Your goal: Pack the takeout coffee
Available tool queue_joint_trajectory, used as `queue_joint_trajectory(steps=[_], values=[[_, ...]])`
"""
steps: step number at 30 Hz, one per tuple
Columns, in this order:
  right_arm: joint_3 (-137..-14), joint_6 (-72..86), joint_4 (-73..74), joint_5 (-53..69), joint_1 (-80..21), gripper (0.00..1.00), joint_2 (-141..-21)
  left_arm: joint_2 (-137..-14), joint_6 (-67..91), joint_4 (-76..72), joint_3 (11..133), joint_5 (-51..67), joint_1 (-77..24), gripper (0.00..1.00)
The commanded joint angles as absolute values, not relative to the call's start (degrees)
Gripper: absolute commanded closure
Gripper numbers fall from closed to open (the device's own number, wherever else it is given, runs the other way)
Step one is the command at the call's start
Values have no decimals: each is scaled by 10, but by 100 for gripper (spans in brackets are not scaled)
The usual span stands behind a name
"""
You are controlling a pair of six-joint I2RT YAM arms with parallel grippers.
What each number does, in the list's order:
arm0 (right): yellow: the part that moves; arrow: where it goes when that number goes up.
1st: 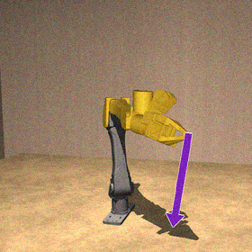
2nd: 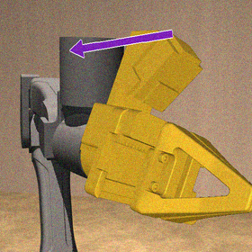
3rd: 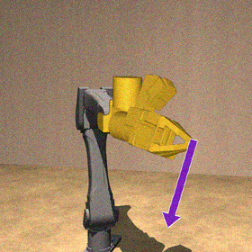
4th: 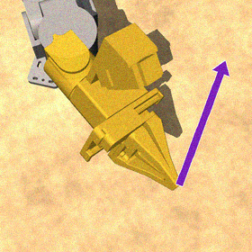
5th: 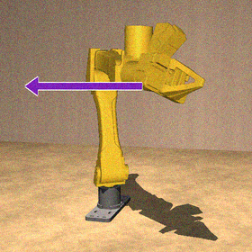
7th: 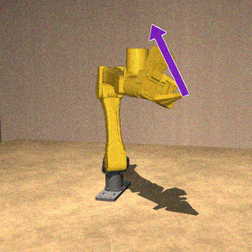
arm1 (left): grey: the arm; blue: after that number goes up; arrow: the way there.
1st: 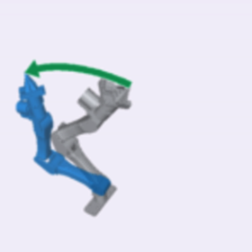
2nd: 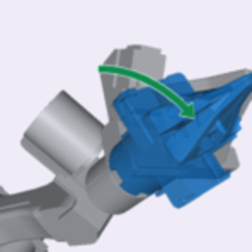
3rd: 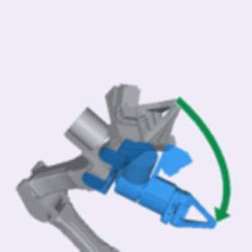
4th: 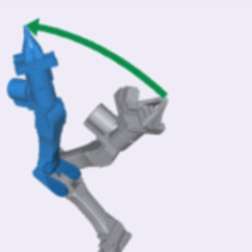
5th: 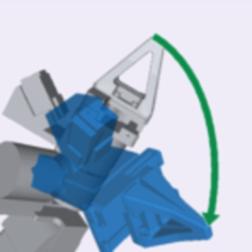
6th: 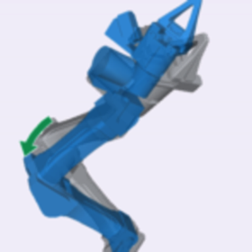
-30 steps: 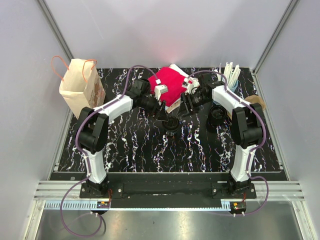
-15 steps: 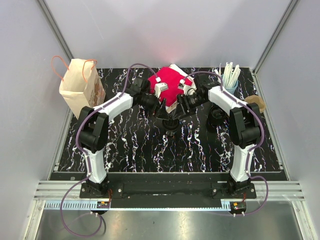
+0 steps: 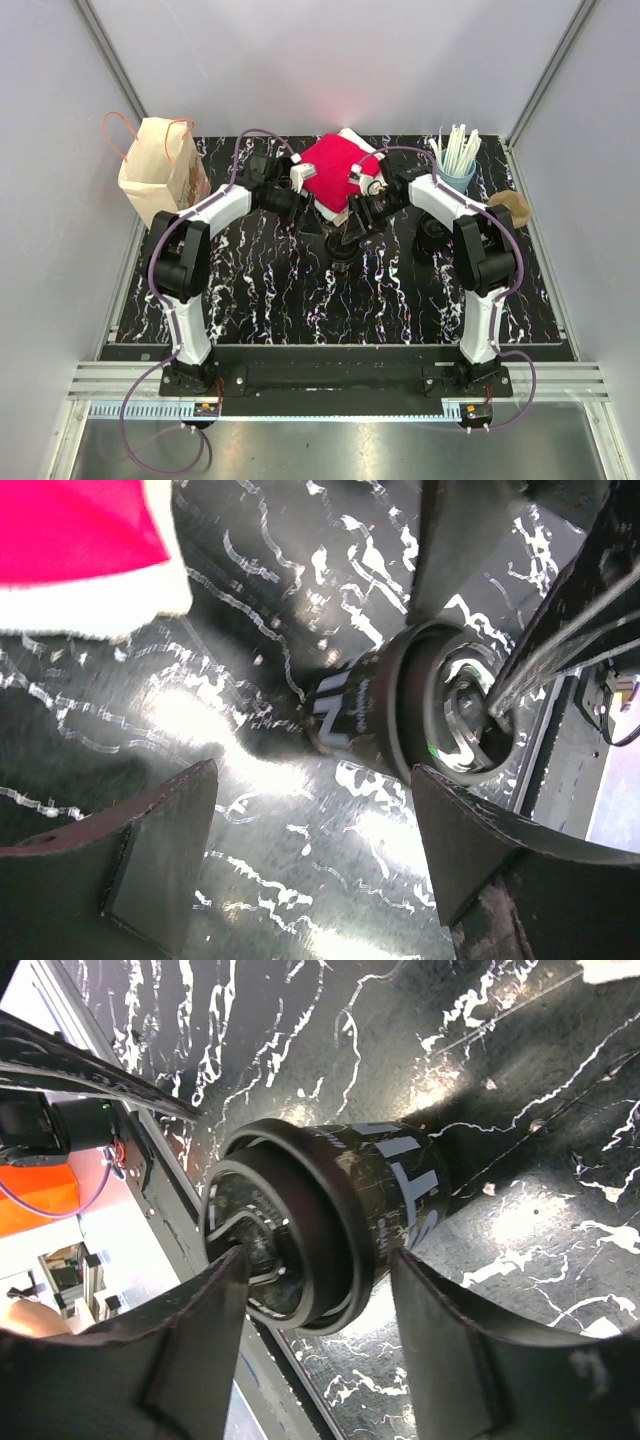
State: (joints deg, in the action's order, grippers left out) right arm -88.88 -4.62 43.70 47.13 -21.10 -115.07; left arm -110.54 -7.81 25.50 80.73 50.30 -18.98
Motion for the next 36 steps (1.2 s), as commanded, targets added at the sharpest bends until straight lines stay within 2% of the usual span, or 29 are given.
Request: queue_joint_trajectory(steps=[1,4,9,21,36], values=[[-896,-49,430,465,-215,40,-1161,-1103,-84,229,799,518,-190,20],[-896,-51,432,468,-216,46,-1164,-1109,-77,220,802,527,-191,20],[-907,-61,439,468,-221,51,-1172,-1118,-66,214,806,549,-191,20],[-930,-90,465,461,-224,52,-1187,-1119,-93,227,768,577,-191,24],[-925,-111,468,439,-236,51,-1182,-1136,-82,228,780,635,-191,25]])
